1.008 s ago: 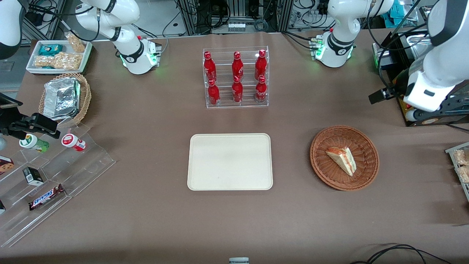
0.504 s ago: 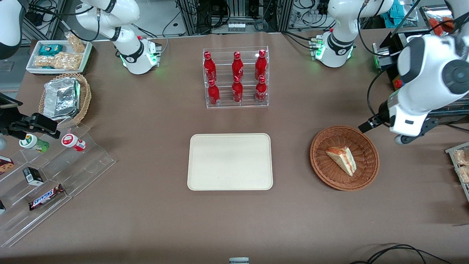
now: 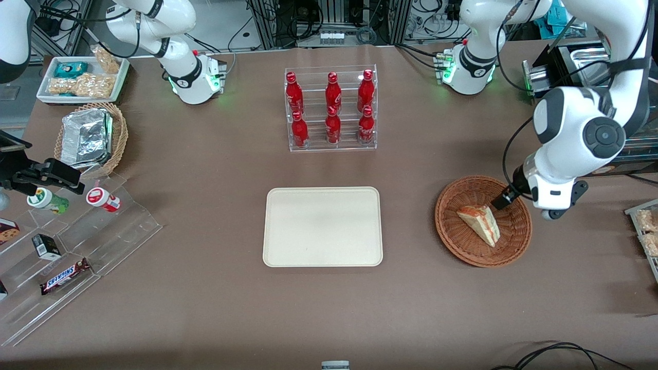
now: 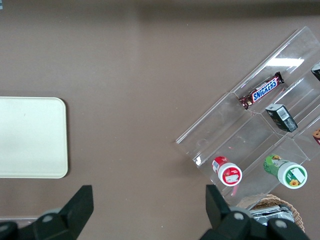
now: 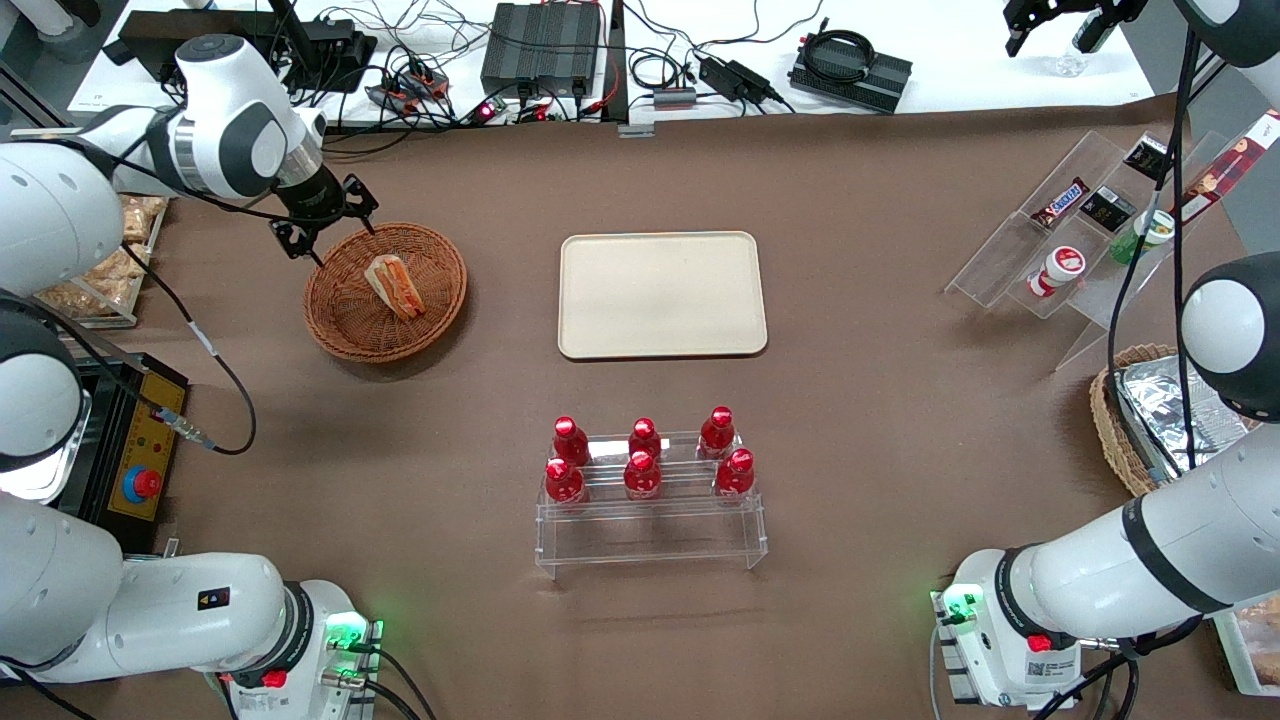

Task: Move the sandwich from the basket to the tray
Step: 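Lower the open left gripper over the wrapped sandwich in the basket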

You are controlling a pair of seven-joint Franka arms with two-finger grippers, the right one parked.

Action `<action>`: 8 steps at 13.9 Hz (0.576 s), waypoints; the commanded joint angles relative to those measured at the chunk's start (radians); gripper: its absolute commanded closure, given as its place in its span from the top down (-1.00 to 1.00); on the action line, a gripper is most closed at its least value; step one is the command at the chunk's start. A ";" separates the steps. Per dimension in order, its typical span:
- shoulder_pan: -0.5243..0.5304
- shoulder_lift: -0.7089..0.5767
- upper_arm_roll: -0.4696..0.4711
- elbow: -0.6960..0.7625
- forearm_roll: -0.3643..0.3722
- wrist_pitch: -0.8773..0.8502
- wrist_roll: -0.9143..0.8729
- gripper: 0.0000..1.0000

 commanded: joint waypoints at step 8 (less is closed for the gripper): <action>-0.019 0.162 -0.006 0.016 0.017 0.193 -0.153 1.00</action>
